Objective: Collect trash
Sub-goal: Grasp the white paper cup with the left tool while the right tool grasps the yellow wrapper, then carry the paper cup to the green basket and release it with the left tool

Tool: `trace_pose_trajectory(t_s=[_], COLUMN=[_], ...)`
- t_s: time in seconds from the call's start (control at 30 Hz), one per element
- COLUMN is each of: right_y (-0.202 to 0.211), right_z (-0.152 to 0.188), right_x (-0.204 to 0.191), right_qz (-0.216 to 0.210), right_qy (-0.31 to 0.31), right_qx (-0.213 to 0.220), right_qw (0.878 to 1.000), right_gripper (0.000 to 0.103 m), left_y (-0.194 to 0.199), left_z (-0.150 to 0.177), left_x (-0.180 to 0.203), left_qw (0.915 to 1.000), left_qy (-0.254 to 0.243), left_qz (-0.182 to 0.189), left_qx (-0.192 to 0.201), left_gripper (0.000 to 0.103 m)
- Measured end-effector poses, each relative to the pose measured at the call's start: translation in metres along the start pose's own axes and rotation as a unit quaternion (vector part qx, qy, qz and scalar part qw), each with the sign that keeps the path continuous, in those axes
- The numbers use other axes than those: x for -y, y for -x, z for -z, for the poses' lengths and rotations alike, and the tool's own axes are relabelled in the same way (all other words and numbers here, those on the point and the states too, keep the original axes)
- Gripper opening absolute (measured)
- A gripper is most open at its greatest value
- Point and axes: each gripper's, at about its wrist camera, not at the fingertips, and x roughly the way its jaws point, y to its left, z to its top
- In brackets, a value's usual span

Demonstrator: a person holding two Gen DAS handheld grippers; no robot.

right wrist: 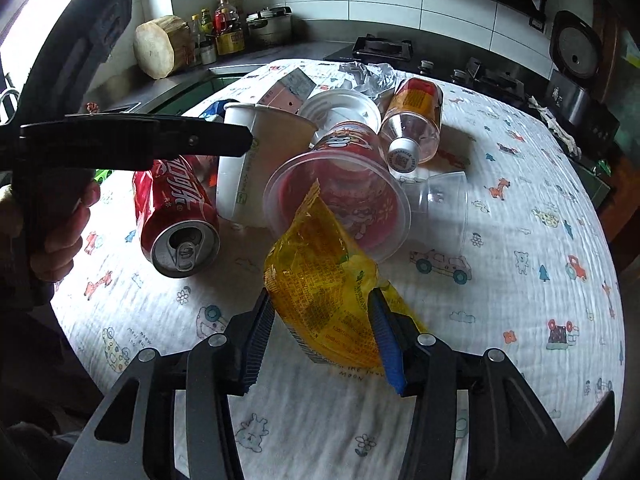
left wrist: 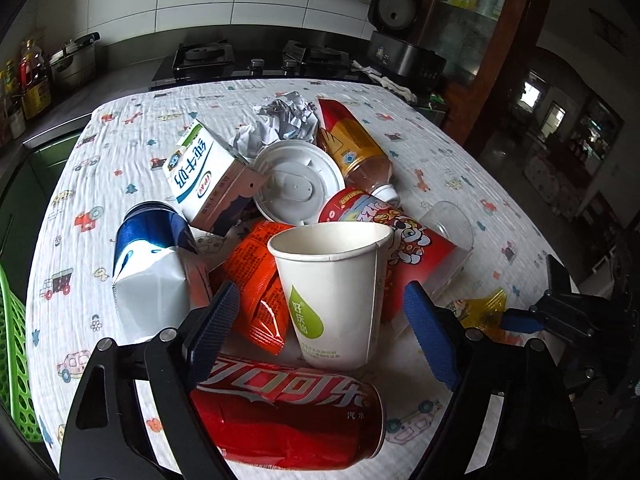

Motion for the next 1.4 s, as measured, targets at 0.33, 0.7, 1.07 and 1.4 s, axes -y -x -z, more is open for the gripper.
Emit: trace_pose_trajectory(t_s=[0.33, 0.7, 1.07, 1.4], right_y=[0.007, 0.015, 0.013, 0.002], right_z=[0.000, -0.003, 0.001, -0.014], right_x=[0.001, -0.004, -0.016, -0.030], right_qz=[-0.009, -0.012, -0.006, 0.007], right_qy=[-0.008, -0.011, 0.023, 0.120], right_qx=[0.000, 0.003, -0.008, -0.025], right_qw=[1.000, 1.000, 1.000, 0.993], right_gripper=[0.047, 0.044, 0.043, 0.074], left_y=[-0.022, -0.007, 0.038, 0.062], left_z=[-0.002, -0.002, -0.002, -0.003], left_x=[0.001, 0.004, -0.008, -0.024], left_qw=[0.9996, 0.9996, 0.9990, 0.9981], left_qy=[0.001, -0.007, -0.001, 0.012], left_qz=[0.014, 0.026, 0.015, -0.002], left_qx=[-0.024, 0.000, 0.043, 0.060], left_gripper=[0.071, 0.060, 0.060, 0.060])
